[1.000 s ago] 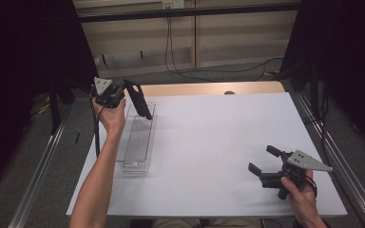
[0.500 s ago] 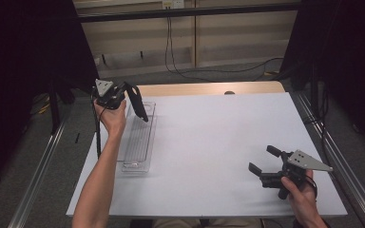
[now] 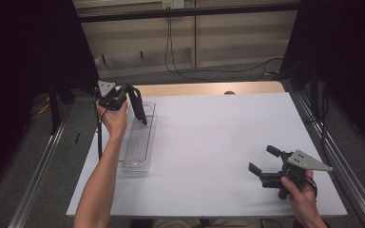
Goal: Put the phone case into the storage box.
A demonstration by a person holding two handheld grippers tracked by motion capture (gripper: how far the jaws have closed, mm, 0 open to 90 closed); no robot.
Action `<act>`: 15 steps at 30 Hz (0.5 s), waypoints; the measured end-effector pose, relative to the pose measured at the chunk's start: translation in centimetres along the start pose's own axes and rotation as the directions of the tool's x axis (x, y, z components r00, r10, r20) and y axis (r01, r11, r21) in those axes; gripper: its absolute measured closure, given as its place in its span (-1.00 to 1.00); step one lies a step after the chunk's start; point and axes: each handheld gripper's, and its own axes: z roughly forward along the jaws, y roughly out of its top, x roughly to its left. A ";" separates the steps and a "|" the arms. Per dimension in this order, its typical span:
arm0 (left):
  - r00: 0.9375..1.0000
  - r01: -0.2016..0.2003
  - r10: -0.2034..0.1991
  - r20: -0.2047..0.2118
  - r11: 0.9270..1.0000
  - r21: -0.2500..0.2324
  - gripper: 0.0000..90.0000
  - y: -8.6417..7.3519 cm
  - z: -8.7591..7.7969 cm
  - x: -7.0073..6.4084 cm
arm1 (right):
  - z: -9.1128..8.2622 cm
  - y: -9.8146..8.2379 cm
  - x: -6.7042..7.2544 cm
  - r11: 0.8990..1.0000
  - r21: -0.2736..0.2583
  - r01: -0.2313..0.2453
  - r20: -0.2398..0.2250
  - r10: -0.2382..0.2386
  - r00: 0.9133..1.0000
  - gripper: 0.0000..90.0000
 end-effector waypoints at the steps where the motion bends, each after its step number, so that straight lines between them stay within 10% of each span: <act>1: 1.000 -0.001 0.001 -0.002 1.000 0.003 0.97 0.0 0.0 -0.1 | 0.0 0.0 0.0 1.000 0.001 0.003 -0.002 -0.003 1.000 -0.99; 15: 0.999 0.030 -0.030 -0.014 1.000 0.006 0.99 -0.2 0.3 0.2 | 0.0 0.0 0.0 1.000 -0.003 -0.002 -0.002 0.002 1.000 -0.99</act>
